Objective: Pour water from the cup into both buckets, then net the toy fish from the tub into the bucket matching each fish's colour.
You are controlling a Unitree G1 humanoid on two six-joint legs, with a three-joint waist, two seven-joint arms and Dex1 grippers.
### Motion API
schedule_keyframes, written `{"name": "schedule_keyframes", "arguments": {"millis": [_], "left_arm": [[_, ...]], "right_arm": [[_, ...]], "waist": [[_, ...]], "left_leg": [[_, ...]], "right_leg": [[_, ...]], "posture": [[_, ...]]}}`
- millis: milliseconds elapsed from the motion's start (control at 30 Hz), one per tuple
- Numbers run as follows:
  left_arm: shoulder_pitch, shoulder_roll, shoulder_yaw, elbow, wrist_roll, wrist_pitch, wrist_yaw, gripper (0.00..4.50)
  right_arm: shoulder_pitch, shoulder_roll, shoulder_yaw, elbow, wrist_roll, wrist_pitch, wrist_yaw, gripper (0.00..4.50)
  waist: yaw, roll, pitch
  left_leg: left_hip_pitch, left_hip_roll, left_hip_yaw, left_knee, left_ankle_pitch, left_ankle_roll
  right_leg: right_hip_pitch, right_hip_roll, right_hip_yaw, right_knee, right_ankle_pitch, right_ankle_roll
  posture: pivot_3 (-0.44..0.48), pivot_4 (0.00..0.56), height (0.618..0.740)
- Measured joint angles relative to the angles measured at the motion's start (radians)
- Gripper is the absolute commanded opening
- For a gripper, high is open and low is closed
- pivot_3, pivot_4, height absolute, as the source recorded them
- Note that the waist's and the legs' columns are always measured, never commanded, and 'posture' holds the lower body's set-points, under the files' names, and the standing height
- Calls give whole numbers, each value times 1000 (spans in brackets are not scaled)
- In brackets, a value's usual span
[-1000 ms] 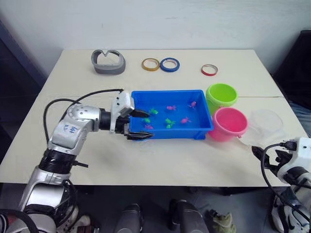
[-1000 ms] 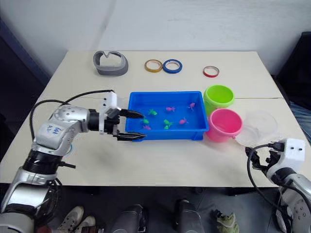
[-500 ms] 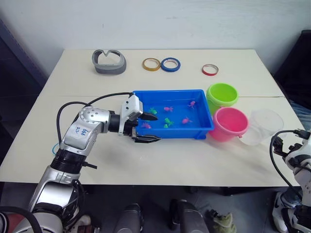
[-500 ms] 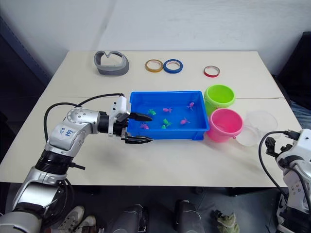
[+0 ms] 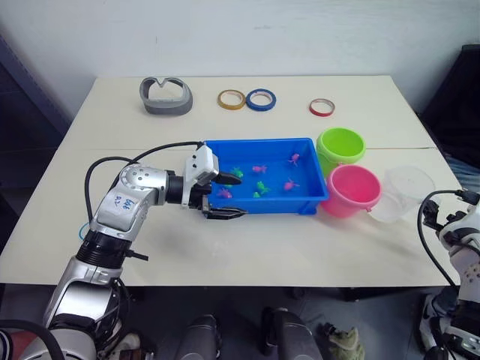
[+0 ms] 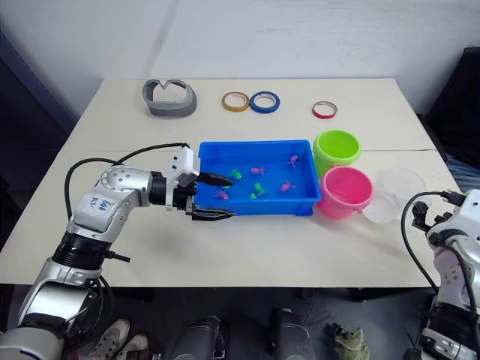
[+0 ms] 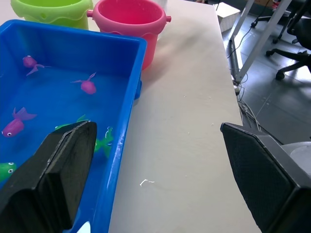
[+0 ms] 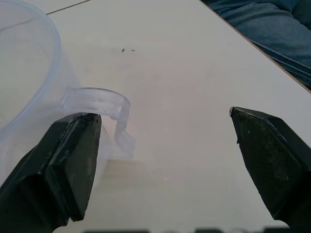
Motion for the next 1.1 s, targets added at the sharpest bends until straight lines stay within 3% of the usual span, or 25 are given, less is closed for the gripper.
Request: {"name": "schedule_keyframes", "arguments": {"millis": [433,533,767,1100], "left_arm": [[5,4,20,-39,-3,38,13,4469],[5,7,22,-46,-3,46,16,4500],[6,18,29,-70,-7,58,23,4500],[5,-1,38,-71,-34,67,28,4500]], "right_arm": [[-80,32,16,163,-23,-138,-28,4500],[-87,33,27,195,-25,-176,-26,3696],[-99,34,49,213,-24,-217,-21,133],[-64,46,53,136,0,-234,-12,53]], "waist": [[-18,0,0],[-18,0,0],[-16,0,0],[-16,0,0]], "left_leg": [[0,0,1,0,0,0],[0,0,1,0,3,-4],[0,0,1,0,3,-5],[0,0,3,0,3,-4]], "right_leg": [[0,0,1,0,0,1],[-1,0,1,0,0,1],[-1,0,2,0,0,1],[-1,0,4,-1,1,2]], "posture": [[0,150,713],[0,150,713],[0,150,713],[0,150,713]]}}
